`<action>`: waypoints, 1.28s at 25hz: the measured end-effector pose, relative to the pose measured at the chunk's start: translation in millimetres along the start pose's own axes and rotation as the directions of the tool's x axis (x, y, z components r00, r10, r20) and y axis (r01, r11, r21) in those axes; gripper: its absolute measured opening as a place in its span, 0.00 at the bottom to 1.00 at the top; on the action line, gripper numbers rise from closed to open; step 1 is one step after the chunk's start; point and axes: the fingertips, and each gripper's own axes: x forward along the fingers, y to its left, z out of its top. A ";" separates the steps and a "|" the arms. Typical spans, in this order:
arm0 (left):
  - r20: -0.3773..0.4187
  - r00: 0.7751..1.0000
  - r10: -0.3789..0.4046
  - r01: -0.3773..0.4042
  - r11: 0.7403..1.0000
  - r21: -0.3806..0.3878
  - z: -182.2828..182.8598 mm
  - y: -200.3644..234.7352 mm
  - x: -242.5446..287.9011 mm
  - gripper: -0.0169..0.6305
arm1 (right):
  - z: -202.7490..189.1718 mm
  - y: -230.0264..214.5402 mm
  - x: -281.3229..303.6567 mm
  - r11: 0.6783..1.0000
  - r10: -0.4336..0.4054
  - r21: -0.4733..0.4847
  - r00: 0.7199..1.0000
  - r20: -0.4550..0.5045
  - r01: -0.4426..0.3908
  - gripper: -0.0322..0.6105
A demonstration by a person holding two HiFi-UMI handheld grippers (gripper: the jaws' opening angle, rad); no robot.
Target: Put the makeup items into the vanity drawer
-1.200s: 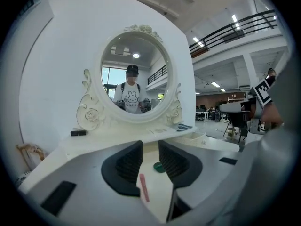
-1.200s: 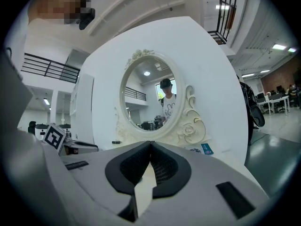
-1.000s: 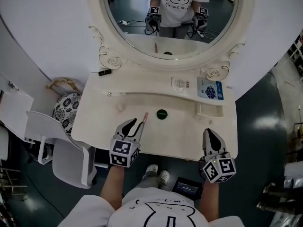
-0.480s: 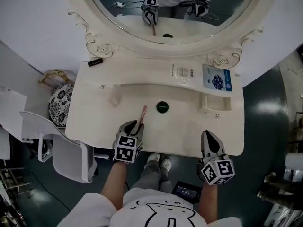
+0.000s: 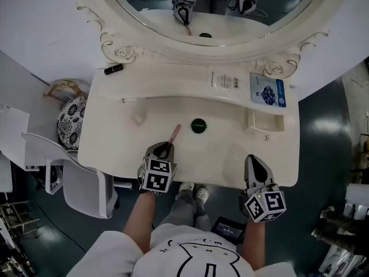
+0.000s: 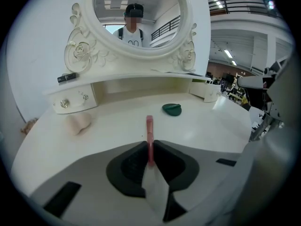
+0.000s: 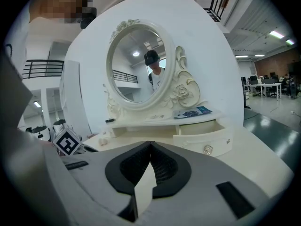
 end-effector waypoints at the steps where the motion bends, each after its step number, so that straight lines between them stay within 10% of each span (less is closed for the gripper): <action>1: -0.004 1.000 -0.001 0.001 1.000 -0.003 -0.3 0.7 0.0 0.13 | 1.4 0.4 0.4 1.000 0.000 -0.001 1.000 0.001 0.000 0.06; 13: 0.138 0.990 -0.002 0.004 1.000 -0.012 60.6 7.2 -28.9 0.12 | 53.3 -0.8 -13.2 0.998 -0.036 -0.045 0.995 0.097 0.040 0.06; 32: 0.401 0.909 -0.117 0.080 0.991 0.106 150.5 -14.0 -76.6 0.12 | 110.7 4.9 -59.2 0.985 -0.131 -0.076 0.952 0.277 0.158 0.06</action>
